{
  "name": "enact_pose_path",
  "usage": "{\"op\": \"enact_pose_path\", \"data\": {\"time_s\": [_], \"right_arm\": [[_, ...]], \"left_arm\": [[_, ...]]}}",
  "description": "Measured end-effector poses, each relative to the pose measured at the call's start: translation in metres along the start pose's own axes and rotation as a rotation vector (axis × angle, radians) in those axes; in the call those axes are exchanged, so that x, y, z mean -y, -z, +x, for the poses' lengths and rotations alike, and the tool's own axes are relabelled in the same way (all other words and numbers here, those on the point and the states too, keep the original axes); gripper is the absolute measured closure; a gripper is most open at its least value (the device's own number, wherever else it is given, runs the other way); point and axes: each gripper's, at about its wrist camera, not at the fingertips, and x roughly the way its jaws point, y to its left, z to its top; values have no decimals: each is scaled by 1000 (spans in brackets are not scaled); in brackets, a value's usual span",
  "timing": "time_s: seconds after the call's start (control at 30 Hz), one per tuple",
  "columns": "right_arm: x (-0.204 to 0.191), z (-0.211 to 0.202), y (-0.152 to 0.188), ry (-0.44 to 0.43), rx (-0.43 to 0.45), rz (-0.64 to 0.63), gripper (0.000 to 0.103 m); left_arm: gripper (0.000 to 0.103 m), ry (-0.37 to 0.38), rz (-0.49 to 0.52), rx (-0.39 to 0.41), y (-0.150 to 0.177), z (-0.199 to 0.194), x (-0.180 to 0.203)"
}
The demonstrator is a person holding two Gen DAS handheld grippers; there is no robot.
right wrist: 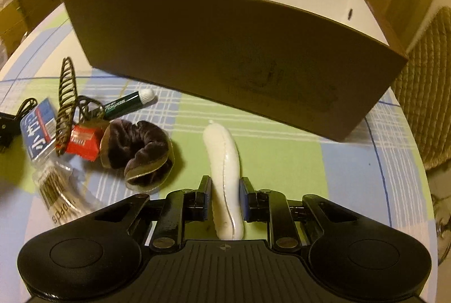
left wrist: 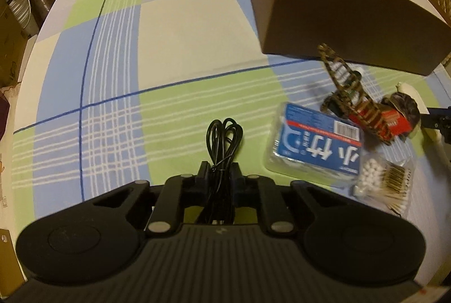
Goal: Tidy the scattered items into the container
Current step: 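Lift the toothbrush and cable into the box and open both grippers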
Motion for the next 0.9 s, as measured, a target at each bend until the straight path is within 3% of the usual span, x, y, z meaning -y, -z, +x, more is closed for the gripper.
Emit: {"op": "enact_pose_path", "data": {"time_s": [0.33, 0.63, 0.9], "right_arm": [[25, -32, 0, -114, 26, 35, 85], [35, -59, -18, -167, 93, 53, 85], [39, -75, -54, -208, 152, 41, 85]], "left_arm": [[92, -4, -3, 39, -7, -31, 25], [92, 29, 59, 166, -42, -70, 53], [92, 87, 135, 253, -87, -79, 85]]}}
